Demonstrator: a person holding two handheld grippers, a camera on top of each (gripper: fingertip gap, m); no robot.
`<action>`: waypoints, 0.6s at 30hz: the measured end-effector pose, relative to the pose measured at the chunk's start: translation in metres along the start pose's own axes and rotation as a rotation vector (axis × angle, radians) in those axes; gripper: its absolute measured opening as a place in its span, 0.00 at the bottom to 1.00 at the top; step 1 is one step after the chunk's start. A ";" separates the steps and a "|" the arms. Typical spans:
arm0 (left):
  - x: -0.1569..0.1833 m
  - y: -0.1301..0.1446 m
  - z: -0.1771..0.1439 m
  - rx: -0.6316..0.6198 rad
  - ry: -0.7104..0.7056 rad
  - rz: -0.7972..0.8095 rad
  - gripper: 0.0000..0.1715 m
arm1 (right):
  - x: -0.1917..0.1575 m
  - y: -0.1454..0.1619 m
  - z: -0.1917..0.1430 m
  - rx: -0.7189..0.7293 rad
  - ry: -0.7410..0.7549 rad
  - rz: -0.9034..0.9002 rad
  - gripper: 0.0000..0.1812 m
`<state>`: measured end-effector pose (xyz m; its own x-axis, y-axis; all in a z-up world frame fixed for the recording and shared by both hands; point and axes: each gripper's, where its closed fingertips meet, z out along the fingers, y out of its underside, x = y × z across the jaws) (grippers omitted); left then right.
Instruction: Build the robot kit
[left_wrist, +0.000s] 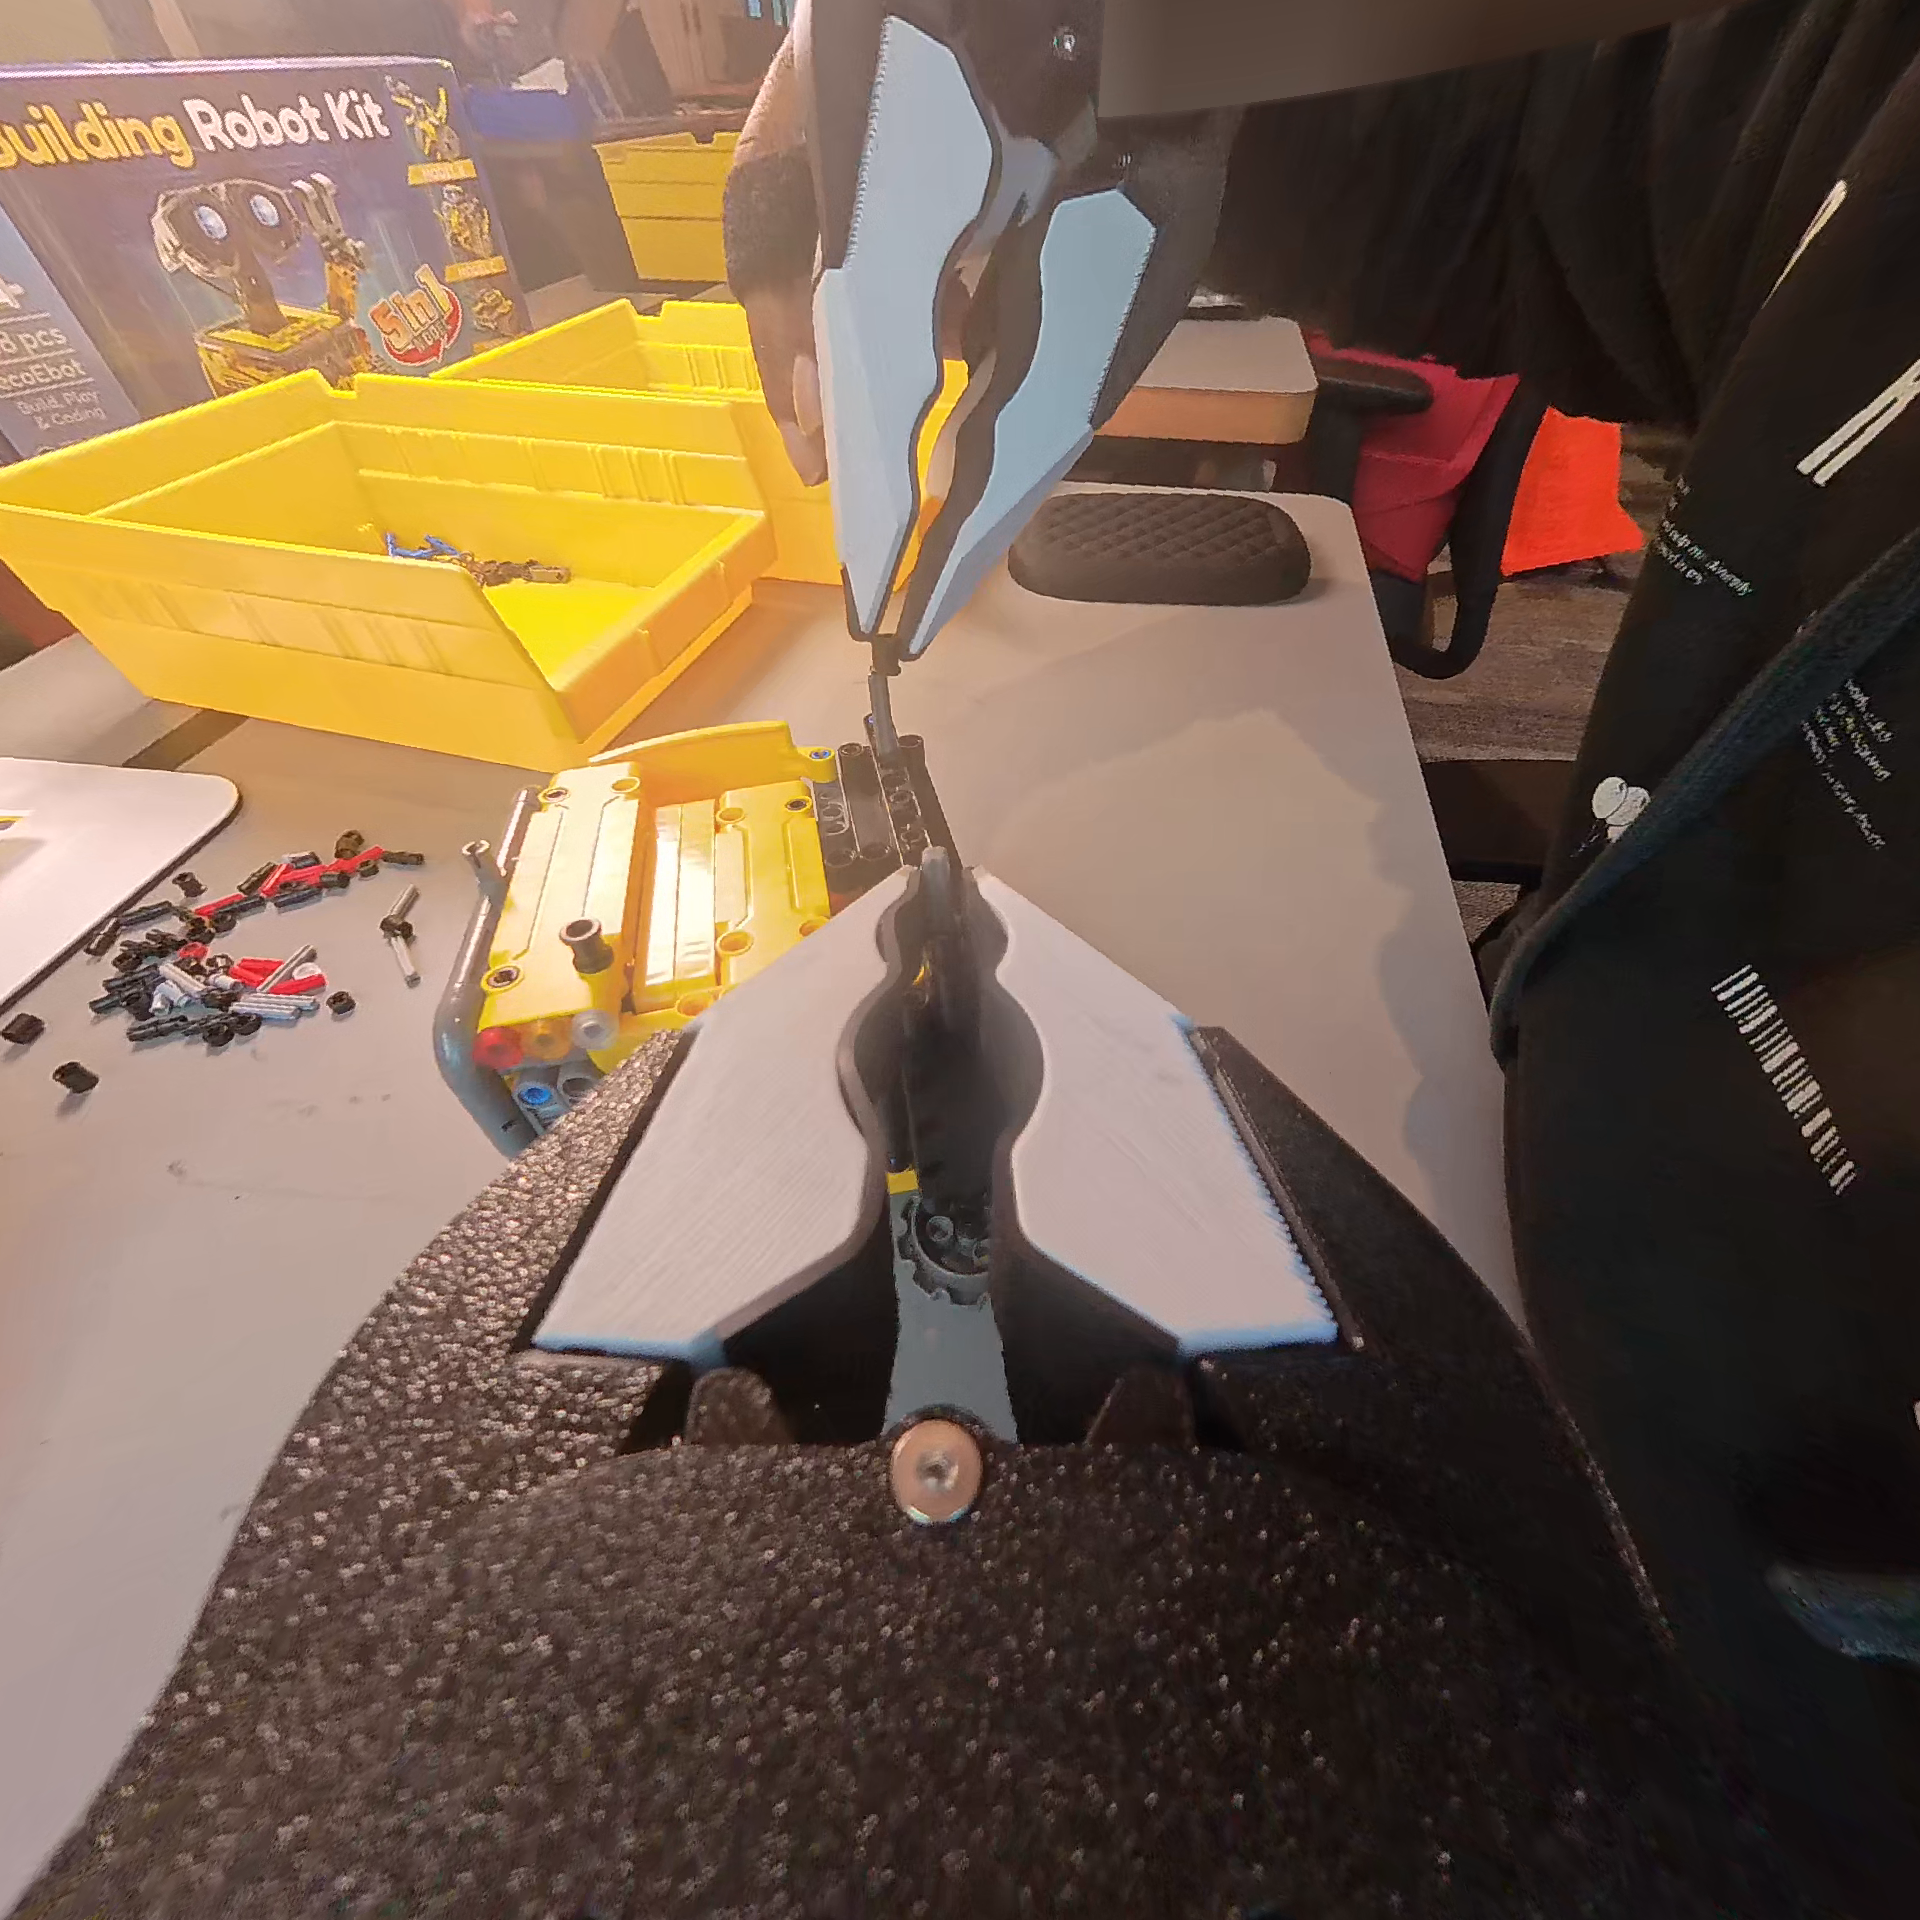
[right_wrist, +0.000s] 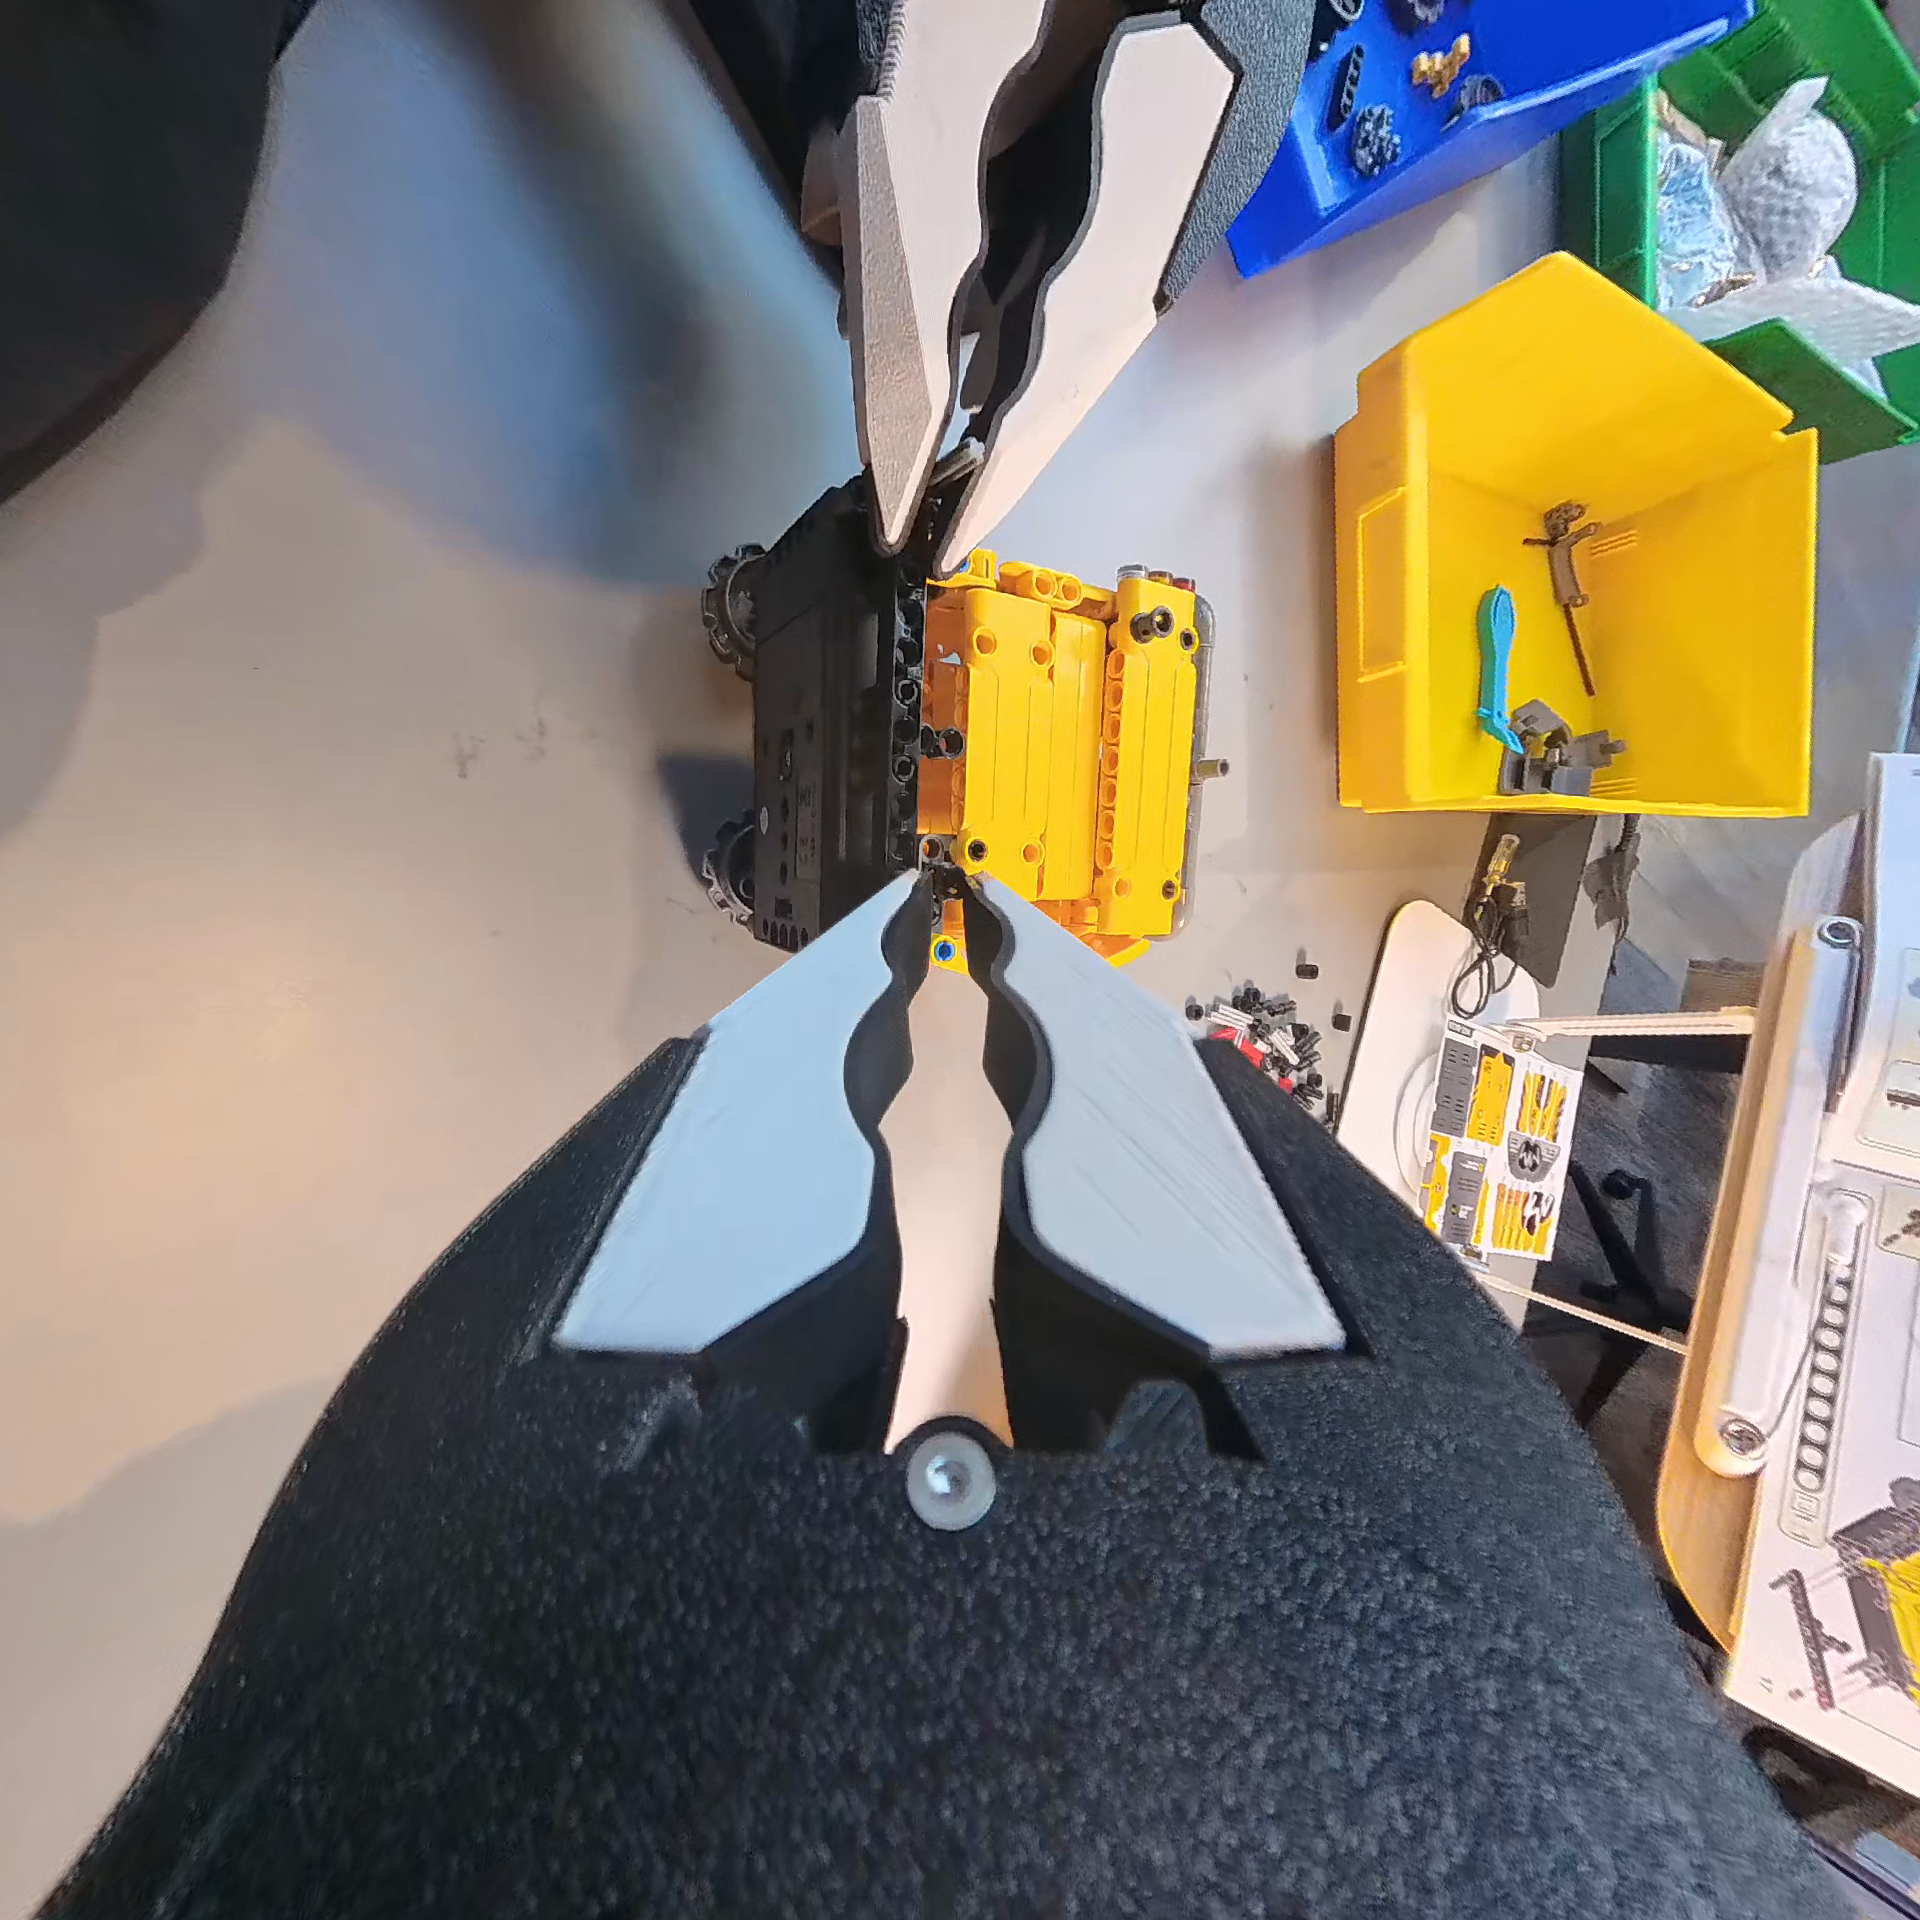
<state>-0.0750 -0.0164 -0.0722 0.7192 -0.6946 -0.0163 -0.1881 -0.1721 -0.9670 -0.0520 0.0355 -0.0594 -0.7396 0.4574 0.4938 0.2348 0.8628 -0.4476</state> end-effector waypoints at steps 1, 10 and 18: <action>0.000 0.000 0.000 0.001 0.002 -0.001 0.02 | 0.000 0.000 0.000 -0.007 0.002 -0.006 0.03; 0.004 0.000 0.003 0.020 0.004 0.004 0.02 | 0.001 0.003 0.000 -0.077 0.016 -0.034 0.03; 0.010 0.000 0.005 0.041 0.033 0.004 0.02 | 0.002 0.003 0.001 -0.091 0.022 -0.033 0.03</action>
<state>-0.0647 -0.0201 -0.0737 0.6961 -0.7178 -0.0128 -0.1633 -0.1410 -0.9764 -0.0537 0.0387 -0.0603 -0.7338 0.4322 0.5242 0.2678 0.8931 -0.3614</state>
